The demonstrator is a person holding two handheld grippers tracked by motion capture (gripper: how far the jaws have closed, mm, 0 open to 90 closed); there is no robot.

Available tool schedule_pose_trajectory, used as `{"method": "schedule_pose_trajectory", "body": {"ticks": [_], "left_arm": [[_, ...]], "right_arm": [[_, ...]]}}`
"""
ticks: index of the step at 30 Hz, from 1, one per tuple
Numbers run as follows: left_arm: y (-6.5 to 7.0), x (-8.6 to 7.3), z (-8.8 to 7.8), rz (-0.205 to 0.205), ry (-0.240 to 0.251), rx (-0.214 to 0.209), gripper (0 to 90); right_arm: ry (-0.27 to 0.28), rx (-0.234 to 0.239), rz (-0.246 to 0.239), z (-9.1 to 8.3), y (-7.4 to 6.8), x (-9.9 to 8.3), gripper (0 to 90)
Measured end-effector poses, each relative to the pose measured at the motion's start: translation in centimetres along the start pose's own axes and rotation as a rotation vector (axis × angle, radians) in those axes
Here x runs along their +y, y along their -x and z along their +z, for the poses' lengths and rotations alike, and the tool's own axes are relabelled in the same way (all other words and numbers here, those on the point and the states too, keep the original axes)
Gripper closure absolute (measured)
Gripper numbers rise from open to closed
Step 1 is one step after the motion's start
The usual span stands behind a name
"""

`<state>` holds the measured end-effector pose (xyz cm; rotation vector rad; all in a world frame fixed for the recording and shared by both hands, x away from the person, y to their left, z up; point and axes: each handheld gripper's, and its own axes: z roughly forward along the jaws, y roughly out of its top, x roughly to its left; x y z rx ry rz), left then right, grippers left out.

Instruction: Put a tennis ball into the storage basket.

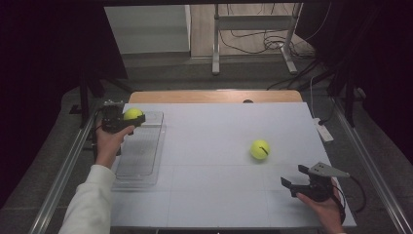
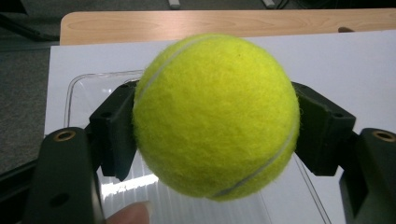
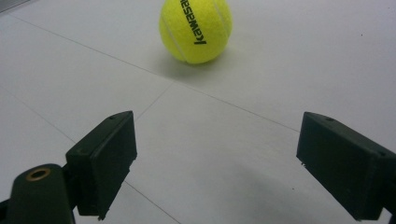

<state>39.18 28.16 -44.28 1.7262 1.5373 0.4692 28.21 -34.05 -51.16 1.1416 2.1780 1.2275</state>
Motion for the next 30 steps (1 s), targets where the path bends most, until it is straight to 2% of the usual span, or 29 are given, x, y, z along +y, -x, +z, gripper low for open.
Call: {"method": "schedule_pose_trajectory", "body": {"ticks": [12,16,30], "left_arm": [[0.0,0.2,1.3,0.006,-0.046,0.011,26.7],[0.0,0.1,1.7,0.024,-0.062,0.024,26.7],[-0.4,-0.5,2.4,0.030,-0.090,0.027,26.7]], "right_arm": [[0.001,-0.002,0.004,0.0,0.1,0.0,12.8],[0.001,-0.002,0.004,-0.1,0.1,0.0,12.8],[0.000,-0.001,0.005,0.0,0.1,-0.1,12.8]]}}
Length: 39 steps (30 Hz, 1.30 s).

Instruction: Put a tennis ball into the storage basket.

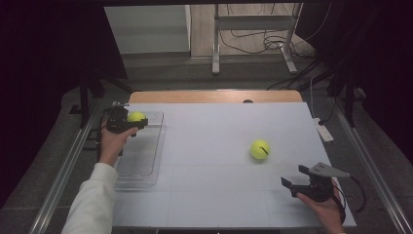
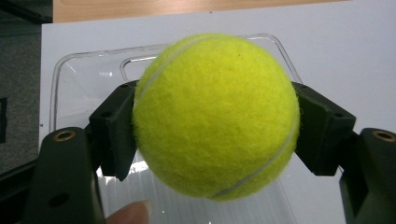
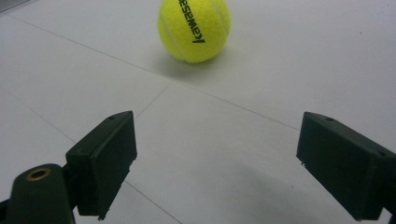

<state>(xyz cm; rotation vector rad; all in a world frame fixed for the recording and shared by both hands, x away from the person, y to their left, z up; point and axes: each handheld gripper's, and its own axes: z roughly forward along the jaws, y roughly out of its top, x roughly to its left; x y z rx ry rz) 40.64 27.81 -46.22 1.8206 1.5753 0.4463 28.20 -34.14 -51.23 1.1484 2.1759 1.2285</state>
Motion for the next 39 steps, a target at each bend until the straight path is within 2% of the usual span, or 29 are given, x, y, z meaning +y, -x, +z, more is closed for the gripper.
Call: {"method": "schedule_pose_trajectory", "body": {"ticks": [13,24,39], "left_arm": [[-0.2,-0.5,0.9,-0.011,-0.046,0.001,26.6],[-0.1,-0.6,1.4,0.003,-0.071,-0.001,26.6],[0.1,-0.8,2.8,0.022,-0.135,0.031,26.5]], "right_arm": [[-0.002,0.000,-0.001,0.1,0.0,0.0,12.8],[-0.003,0.000,-0.001,0.1,0.0,0.0,12.8],[-0.006,0.000,-0.002,0.1,0.0,0.0,12.8]]}}
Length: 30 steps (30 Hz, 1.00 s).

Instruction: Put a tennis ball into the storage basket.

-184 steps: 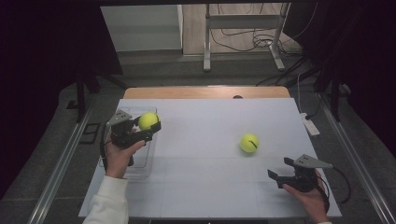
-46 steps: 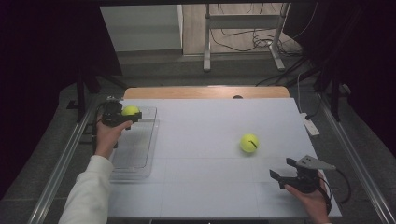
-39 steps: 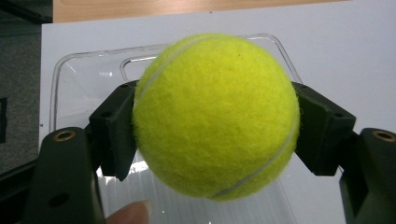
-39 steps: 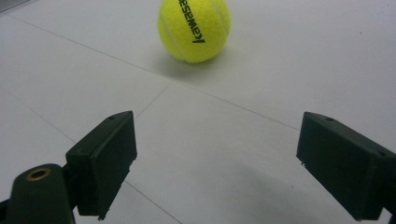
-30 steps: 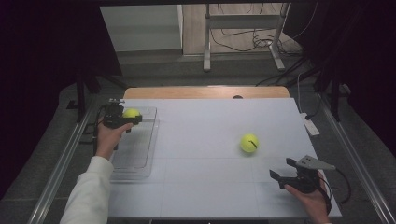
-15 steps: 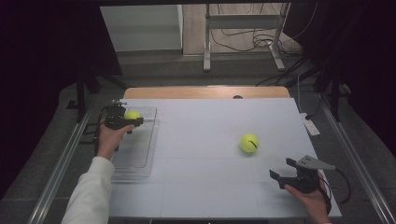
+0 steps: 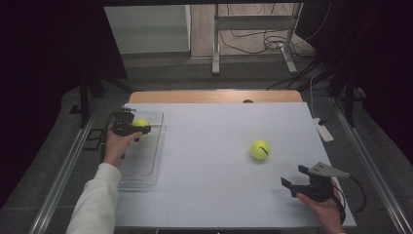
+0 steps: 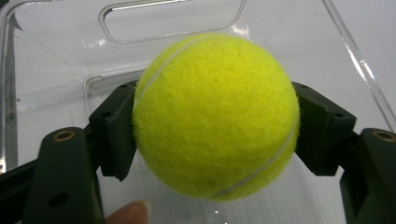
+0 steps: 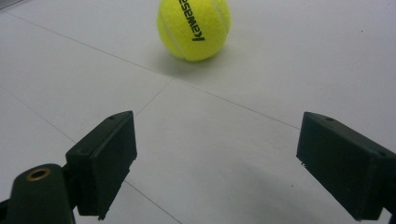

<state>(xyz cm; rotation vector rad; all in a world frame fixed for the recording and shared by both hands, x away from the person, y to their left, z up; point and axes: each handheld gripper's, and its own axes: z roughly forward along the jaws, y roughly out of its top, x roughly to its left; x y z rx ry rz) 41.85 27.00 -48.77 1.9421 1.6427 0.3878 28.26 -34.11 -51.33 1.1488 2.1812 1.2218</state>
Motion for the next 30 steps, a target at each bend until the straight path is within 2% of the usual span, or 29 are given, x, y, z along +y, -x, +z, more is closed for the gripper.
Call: {"method": "schedule_pose_trajectory", "body": {"ticks": [6,9,16,24,26,28,30], "left_arm": [[0.00,-0.02,0.60,0.006,-0.027,0.019,26.4],[0.05,-0.02,0.82,0.010,-0.034,0.040,26.4],[0.10,-0.01,1.07,0.012,-0.040,0.062,26.1],[0.10,0.05,1.01,0.011,-0.038,0.070,25.9],[0.07,0.06,1.05,-0.004,-0.029,0.072,25.2],[0.06,0.12,0.95,-0.016,-0.014,0.063,20.7],[0.20,0.23,0.65,-0.010,-0.003,0.078,17.4]], "right_arm": [[-0.001,-0.001,-0.001,0.00,0.03,-0.02,12.7],[-0.002,0.000,0.000,0.00,0.06,-0.04,12.8],[-0.002,-0.002,0.001,-0.01,0.08,-0.04,12.7],[-0.002,-0.001,0.000,0.02,0.06,-0.04,12.7],[-0.002,-0.001,0.001,0.00,0.07,-0.04,12.7],[-0.002,-0.001,0.001,-0.01,0.07,-0.05,12.7],[-0.004,-0.001,0.002,-0.01,0.06,-0.06,12.7]]}}
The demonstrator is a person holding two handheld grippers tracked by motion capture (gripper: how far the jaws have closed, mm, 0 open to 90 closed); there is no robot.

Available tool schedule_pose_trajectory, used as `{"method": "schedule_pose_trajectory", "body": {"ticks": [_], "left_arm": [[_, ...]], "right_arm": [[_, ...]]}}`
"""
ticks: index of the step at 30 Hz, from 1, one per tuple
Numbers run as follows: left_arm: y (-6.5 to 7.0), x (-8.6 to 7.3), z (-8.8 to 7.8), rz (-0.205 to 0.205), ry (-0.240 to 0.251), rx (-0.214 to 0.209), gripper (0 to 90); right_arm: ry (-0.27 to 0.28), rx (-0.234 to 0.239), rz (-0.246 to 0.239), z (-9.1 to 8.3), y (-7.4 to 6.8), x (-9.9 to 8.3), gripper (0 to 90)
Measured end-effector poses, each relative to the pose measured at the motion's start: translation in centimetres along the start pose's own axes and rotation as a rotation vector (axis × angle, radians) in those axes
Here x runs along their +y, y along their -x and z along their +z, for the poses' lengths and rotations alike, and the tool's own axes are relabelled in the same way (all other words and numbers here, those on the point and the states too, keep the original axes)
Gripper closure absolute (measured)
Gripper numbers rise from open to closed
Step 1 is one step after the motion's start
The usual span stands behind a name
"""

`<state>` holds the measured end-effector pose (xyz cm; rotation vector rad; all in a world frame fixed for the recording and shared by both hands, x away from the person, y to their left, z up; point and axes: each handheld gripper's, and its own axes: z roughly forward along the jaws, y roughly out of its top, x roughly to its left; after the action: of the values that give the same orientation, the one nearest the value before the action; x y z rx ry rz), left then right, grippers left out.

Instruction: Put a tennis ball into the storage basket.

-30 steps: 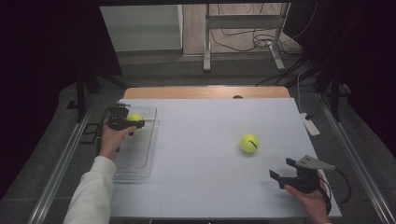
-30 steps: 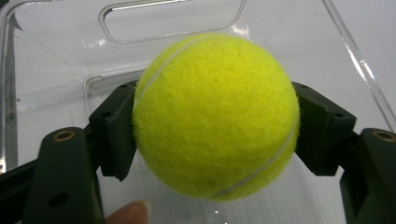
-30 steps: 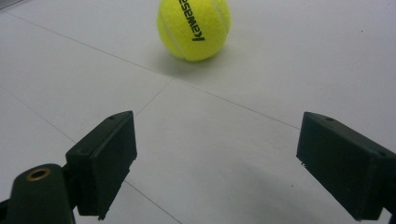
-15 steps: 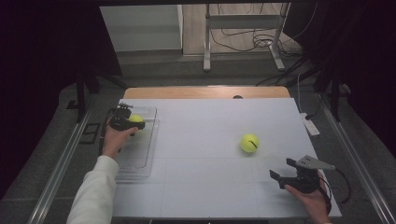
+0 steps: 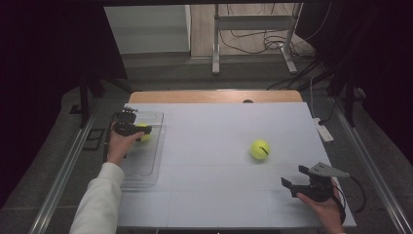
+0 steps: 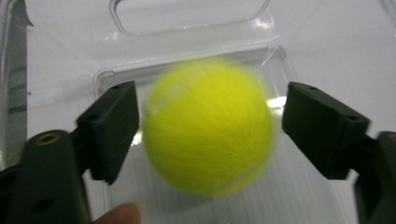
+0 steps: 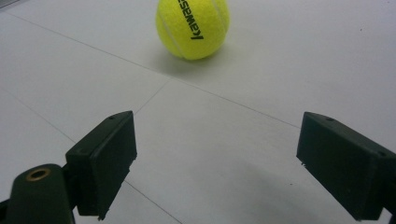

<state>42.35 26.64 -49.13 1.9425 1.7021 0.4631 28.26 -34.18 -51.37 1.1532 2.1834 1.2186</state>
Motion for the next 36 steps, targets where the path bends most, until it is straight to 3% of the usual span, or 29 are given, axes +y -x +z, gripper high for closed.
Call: {"method": "schedule_pose_trajectory", "body": {"ticks": [6,15,28,36], "left_arm": [[0.1,0.1,-0.6,0.002,0.020,-0.002,14.1],[0.2,-0.1,-1.7,-0.001,0.064,-0.053,11.7],[1.9,-1.1,-4.1,0.046,0.162,-0.163,12.4],[3.0,-1.5,-4.8,0.080,0.178,-0.198,12.9]], "right_arm": [[0.002,-0.002,0.002,-0.1,0.0,0.0,12.7],[0.003,-0.002,0.002,-0.1,0.0,0.0,12.7],[0.012,-0.013,0.019,-0.4,0.3,-0.1,12.8],[0.025,-0.011,0.031,-0.6,0.3,-0.1,12.8]]}}
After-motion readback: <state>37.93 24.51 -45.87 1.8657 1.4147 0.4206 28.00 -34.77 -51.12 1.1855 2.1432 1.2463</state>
